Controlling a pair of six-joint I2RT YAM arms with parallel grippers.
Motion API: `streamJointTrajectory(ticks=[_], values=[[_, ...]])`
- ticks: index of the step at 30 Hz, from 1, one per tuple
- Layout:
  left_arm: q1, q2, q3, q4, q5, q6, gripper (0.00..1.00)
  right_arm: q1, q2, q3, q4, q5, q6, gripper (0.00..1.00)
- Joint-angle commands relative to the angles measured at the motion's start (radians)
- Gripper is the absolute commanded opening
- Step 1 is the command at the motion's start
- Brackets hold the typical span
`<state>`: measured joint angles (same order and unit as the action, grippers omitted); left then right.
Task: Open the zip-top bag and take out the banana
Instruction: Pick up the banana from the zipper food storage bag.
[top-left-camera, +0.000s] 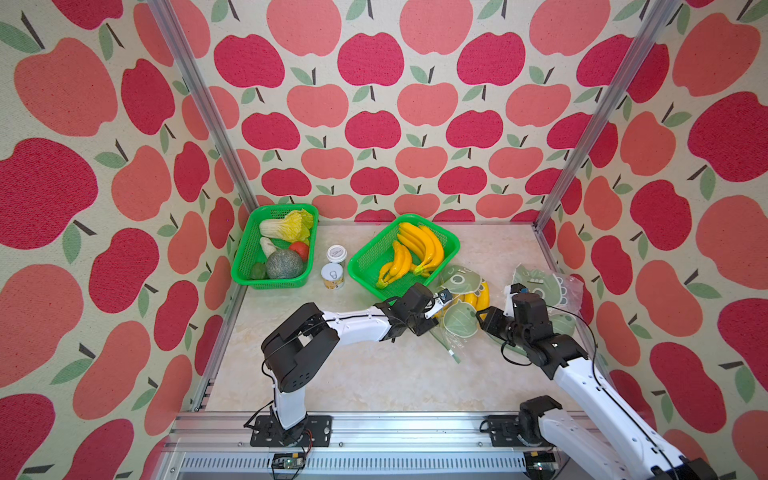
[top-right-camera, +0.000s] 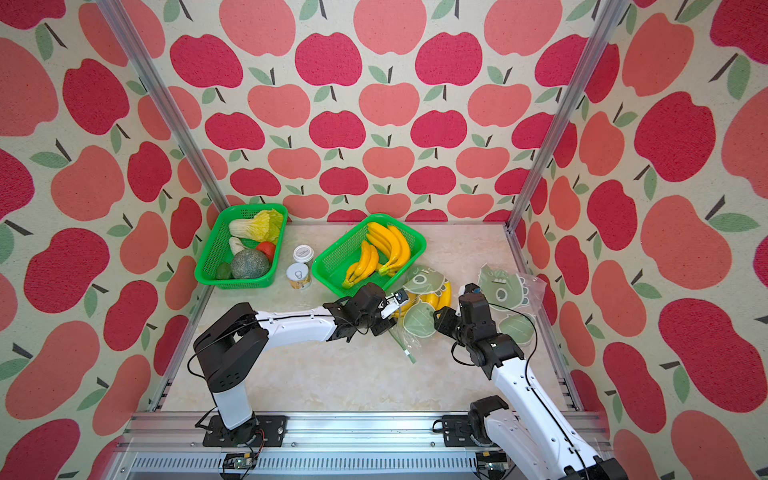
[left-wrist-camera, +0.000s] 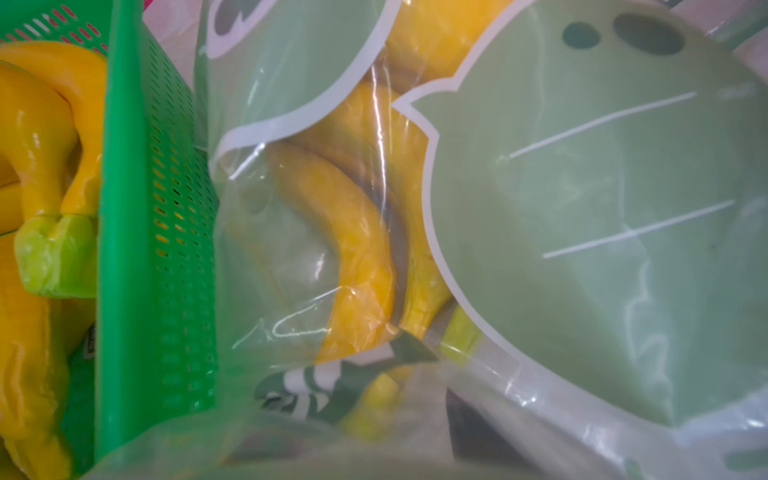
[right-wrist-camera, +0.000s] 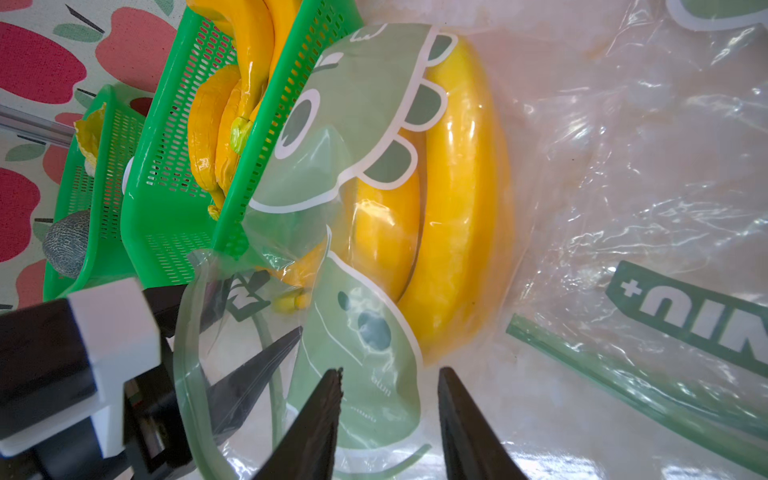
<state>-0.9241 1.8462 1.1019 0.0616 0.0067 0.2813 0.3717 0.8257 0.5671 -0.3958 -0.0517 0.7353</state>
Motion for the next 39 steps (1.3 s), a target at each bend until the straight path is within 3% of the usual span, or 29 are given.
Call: streamJointTrajectory(ticks=[1, 7, 15, 17, 22, 26, 30, 35, 39], values=[[0.009, 0.043, 0.051, -0.122, -0.038, -0.019, 0.57, -0.007, -0.001, -0.013, -0.011, -0.017, 0.017, 0.42], [-0.004, 0.075, 0.077, -0.172, -0.035, -0.022, 0.53, -0.008, 0.000, -0.018, -0.011, -0.014, 0.013, 0.42], [-0.016, 0.027, 0.021, -0.147, 0.107, -0.025, 0.36, -0.012, 0.001, -0.026, -0.015, -0.001, 0.002, 0.43], [-0.017, 0.016, 0.012, -0.135, 0.094, -0.034, 0.34, -0.017, 0.003, -0.028, -0.018, 0.006, 0.001, 0.43], [-0.003, 0.062, 0.058, -0.186, -0.004, -0.058, 0.40, -0.032, 0.008, -0.035, -0.020, 0.023, 0.000, 0.43], [0.004, 0.101, 0.089, -0.213, 0.006, -0.063, 0.42, -0.046, 0.019, -0.042, -0.016, 0.019, 0.001, 0.43], [-0.004, 0.108, 0.094, -0.205, 0.042, -0.049, 0.33, -0.068, 0.046, -0.044, -0.013, 0.014, 0.014, 0.46], [-0.018, 0.069, 0.070, -0.156, 0.061, -0.045, 0.20, -0.159, 0.059, -0.068, 0.060, -0.092, 0.045, 0.58], [-0.034, 0.036, 0.061, -0.132, 0.069, -0.050, 0.16, -0.242, 0.136, -0.079, 0.148, -0.205, 0.056, 0.59]])
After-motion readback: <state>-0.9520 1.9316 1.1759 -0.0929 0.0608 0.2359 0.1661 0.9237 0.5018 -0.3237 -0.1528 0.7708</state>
